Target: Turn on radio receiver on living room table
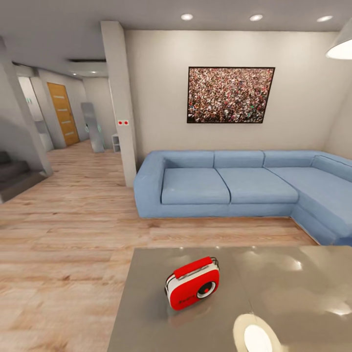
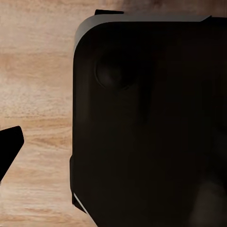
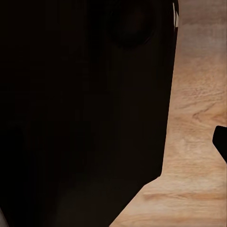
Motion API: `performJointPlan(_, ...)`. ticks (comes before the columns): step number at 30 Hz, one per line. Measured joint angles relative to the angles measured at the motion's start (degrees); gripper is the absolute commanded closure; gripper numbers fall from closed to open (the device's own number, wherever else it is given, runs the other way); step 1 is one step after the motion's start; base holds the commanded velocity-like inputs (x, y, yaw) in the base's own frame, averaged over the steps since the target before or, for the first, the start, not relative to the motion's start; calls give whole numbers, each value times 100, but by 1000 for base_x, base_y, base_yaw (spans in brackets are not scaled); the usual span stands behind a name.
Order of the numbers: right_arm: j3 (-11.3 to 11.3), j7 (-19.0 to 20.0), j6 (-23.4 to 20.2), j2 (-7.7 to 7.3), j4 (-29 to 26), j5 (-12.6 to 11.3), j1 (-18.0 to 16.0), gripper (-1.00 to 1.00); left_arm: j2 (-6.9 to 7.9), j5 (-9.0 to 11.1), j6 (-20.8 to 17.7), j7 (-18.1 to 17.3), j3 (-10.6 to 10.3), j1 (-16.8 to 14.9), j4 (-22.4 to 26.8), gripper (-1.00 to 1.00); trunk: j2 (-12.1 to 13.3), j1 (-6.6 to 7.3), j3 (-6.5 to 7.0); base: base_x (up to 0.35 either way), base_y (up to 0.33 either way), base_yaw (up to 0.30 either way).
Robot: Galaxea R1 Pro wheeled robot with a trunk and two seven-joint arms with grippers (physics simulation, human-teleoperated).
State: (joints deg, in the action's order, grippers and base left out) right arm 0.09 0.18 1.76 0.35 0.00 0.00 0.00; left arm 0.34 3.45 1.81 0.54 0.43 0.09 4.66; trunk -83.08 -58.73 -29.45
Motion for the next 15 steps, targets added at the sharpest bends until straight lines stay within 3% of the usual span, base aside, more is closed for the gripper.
performJointPlan(15,-6,0,0,-1,0,0,0,-100,-6,-11,3,8,1,0,8,-100,0,0,0,14,0,0)
